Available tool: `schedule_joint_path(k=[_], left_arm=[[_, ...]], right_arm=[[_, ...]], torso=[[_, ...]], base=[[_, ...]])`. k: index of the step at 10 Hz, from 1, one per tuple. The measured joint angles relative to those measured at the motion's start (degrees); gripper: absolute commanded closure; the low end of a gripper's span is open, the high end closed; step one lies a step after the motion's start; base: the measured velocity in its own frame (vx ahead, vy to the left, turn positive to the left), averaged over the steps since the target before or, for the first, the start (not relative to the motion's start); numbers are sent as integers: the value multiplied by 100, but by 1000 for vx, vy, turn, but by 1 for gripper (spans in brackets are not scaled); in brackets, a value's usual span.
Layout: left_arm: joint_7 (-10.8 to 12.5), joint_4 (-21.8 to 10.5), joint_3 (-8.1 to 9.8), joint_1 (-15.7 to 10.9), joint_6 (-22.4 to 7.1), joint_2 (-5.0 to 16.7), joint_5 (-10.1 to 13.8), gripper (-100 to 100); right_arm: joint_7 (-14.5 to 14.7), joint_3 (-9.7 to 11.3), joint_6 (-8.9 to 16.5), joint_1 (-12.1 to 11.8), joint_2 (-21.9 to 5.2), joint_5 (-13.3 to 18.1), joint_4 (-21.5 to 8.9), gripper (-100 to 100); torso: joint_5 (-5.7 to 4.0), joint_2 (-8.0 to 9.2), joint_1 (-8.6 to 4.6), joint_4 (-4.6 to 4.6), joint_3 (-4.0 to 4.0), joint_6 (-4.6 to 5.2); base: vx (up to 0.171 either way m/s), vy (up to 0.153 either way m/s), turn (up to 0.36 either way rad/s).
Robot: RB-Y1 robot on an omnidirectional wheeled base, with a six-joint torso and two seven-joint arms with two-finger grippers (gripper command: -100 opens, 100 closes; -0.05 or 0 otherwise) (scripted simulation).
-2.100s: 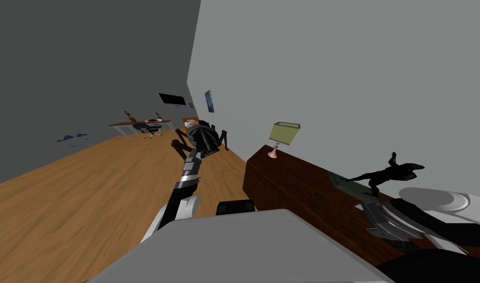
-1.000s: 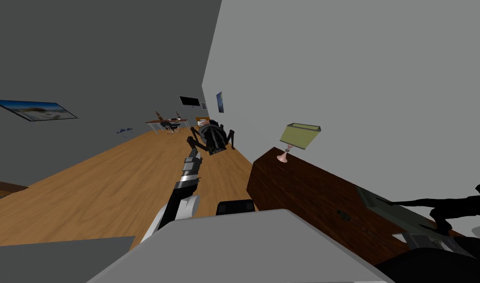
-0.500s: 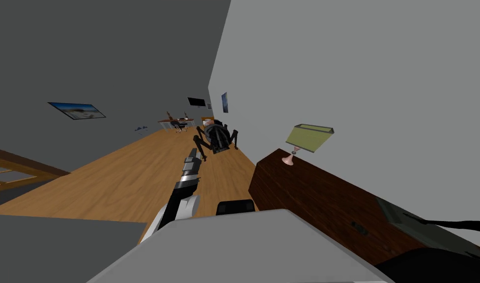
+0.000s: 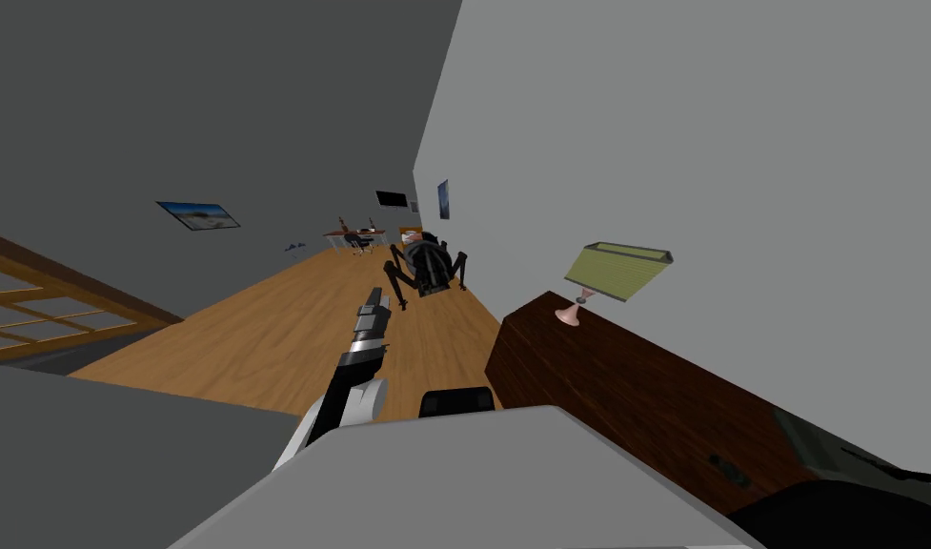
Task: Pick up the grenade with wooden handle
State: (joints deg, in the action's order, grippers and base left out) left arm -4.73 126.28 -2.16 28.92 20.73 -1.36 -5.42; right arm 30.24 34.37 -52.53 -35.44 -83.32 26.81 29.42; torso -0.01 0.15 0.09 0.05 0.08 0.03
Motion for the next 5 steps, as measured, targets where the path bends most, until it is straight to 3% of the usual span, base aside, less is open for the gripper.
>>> schedule_joint_path(k=[2, 3, 4, 5], left_arm=[[0, 0, 0, 0, 0, 0, 0, 0], [0, 0, 1, 1, 0, 0, 0, 0], [0, 0, 1, 1, 0, 0, 0, 0], [0, 0, 1, 1, 0, 0, 0, 0]], right_arm=[[201, -32, -88, -192, 177, -223, -237, -100], [295, -71, -71, -341, 226, -342, -277, -100], [319, -78, -87, -363, 222, -371, -353, -100], [334, -64, -135, -313, 253, -354, -457, -100]], torso=[[2, 1, 3, 0, 0, 3], [4, 1, 2, 0, 1, 7], [3, 0, -1, 0, 0, 7], [2, 0, -4, 0, 0, 7]], base=[[-3, 18, 155], [0, 5, -16], [0, 1, -19], [-4, 17, 247]])
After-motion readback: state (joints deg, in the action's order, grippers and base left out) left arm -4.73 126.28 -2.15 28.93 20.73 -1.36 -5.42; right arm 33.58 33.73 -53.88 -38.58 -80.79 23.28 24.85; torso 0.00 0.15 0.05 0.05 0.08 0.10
